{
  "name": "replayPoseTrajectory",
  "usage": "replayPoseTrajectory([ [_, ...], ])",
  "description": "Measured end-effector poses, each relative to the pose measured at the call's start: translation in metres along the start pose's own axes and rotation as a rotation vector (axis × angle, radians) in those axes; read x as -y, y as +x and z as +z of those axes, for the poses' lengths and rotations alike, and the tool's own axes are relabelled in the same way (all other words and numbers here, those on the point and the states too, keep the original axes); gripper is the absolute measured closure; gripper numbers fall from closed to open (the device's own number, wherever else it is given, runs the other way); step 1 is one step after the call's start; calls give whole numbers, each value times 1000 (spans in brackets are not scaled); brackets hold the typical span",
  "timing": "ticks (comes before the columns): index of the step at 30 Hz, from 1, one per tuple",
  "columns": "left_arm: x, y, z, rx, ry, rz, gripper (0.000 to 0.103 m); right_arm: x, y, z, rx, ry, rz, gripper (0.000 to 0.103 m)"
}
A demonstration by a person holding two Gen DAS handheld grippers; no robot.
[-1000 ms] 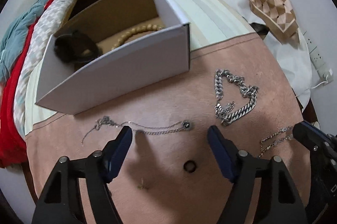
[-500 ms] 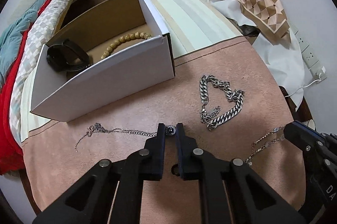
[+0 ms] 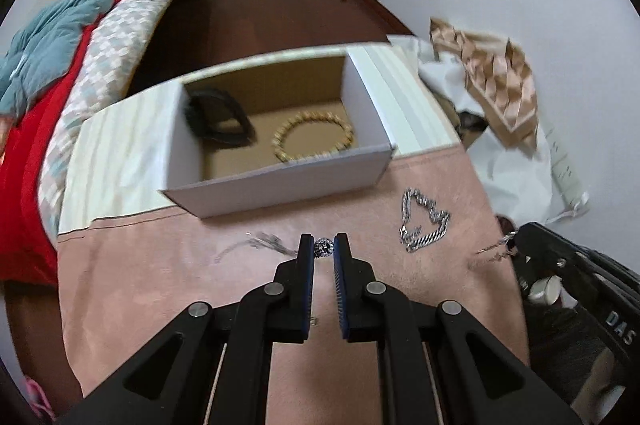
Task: Organize jewelry
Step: 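Lower both held pieces into the white box and open both tools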
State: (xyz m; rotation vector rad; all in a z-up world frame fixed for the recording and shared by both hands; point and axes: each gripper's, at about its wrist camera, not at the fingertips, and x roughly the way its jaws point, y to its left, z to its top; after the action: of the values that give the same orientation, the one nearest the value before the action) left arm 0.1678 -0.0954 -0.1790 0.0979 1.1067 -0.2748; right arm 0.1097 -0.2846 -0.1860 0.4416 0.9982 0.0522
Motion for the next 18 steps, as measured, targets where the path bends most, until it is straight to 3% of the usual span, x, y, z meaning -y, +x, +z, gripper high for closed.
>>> replayPoseTrajectory([
  [12,-41,-96,58,155,-47,-38,96,-90,-32,77,87,-185,100,96],
  [18,-60,-104,92,185,-64,-24,96,-122,-16,116,72,-222,111,96],
])
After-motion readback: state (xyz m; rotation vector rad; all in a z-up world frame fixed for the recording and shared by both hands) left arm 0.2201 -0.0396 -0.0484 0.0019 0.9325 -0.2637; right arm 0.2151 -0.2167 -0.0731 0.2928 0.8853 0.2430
